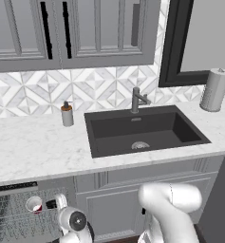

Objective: Pick up the cup and bowl from the counter, place them in the dishwasher, and close the dishwasher door.

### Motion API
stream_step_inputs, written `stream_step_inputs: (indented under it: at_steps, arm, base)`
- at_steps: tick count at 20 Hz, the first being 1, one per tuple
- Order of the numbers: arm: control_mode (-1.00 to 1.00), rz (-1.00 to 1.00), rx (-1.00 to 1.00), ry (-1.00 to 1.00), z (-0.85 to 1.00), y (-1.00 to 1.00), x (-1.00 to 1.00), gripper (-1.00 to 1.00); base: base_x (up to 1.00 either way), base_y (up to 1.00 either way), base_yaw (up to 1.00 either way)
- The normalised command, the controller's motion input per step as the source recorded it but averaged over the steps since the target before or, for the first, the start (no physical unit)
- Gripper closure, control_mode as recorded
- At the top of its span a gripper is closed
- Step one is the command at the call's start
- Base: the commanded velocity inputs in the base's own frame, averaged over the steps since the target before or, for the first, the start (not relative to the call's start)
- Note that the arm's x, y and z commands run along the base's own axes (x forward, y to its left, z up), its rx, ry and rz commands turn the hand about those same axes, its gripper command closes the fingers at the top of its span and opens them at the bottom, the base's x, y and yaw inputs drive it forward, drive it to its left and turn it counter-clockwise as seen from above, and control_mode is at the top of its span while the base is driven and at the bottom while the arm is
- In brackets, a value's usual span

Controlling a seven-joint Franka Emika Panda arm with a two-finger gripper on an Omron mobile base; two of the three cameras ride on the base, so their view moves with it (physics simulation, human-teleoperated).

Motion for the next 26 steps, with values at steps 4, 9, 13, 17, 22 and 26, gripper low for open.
stream_step_inputs:
  at_steps: [4, 9, 13, 17, 22, 26]
  arm:
    - [-1.00, 0.22, -0.01, 0.11, 1.00, -0.13, -1.00, -1.00]
    - [-1.00, 0.37, -0.05, 0.30, 0.91, 0.00, -1.00, -1.00]
    - [-1.00, 0.40, -0.08, 0.17, 0.53, 0.01, -1.00, -1.00]
    - [-1.00, 0.37, -0.15, 0.02, 0.08, 0.03, -1.00, -1.00]
    - [-1.00, 0.28, -0.13, -0.10, 0.00, 0.19, -1.00, -1.00]
    - [-1.00, 0.26, -0.16, -0.21, 0.00, 0.24, -1.00, -1.00]
  base:
    - [0.00, 0.00, 0.00]
    - [0.00, 0.00, 0.00]
    - [0.00, 0.00, 0.00]
    - [0.00, 0.00, 0.00]
    - [0.00, 0.00, 0.00]
    - [0.00, 0.00, 0.00]
